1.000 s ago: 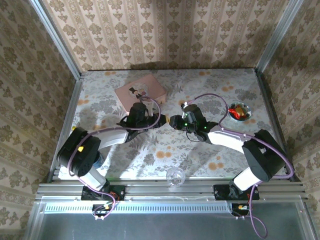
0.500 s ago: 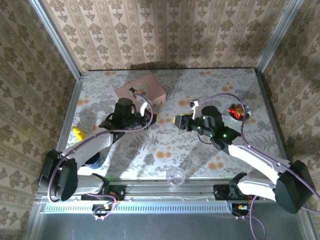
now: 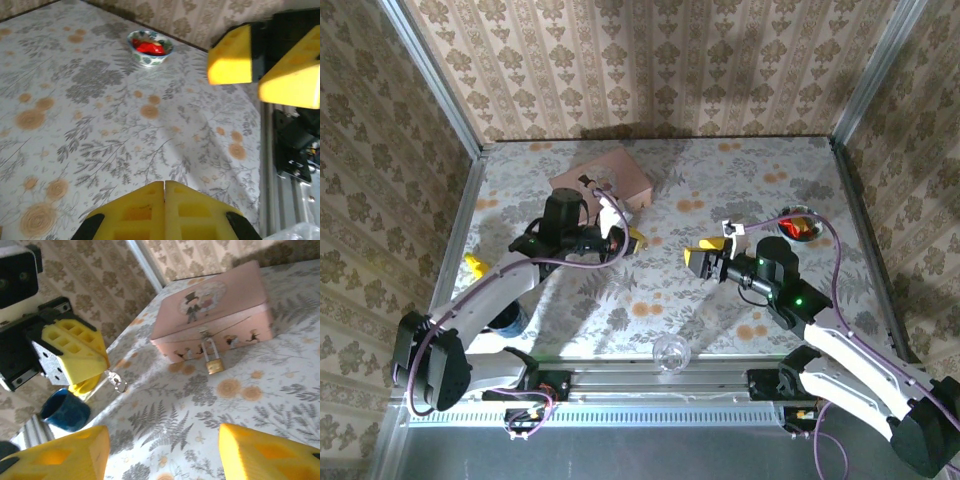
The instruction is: Unlock a padlock with a key
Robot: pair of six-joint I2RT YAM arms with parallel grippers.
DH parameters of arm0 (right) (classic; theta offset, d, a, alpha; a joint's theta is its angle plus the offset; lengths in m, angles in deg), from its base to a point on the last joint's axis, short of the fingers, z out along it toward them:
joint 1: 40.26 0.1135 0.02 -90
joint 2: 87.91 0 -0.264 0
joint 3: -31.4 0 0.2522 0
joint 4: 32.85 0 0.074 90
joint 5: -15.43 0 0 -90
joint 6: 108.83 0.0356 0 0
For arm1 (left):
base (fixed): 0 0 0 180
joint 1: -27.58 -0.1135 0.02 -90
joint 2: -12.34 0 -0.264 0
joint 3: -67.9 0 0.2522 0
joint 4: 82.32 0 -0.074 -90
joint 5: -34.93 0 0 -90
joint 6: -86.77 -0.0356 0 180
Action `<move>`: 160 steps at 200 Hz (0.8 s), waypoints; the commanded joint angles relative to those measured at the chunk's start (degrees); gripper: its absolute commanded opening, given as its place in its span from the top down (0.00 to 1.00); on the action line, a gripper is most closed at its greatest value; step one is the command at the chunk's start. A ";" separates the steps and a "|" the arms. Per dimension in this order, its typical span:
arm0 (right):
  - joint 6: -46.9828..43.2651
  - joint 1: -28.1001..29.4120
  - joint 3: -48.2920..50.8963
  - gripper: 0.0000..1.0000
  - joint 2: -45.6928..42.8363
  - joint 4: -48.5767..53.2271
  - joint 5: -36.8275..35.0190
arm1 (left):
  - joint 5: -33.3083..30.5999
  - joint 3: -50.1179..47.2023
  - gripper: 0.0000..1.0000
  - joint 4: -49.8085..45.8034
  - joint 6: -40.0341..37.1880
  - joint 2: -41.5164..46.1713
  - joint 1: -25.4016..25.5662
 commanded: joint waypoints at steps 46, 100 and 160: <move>-2.94 -0.16 -4.44 0.45 5.44 -3.46 14.56 | 11.04 2.44 1.00 -4.24 -7.63 -0.64 -0.26; -1.56 0.10 -6.86 0.47 12.18 -7.74 21.70 | 15.40 2.60 1.00 -4.75 -8.92 -1.14 -0.09; -1.03 1.41 -10.96 0.62 20.02 -11.46 27.90 | 17.57 2.19 1.00 -3.14 -8.07 -1.05 0.44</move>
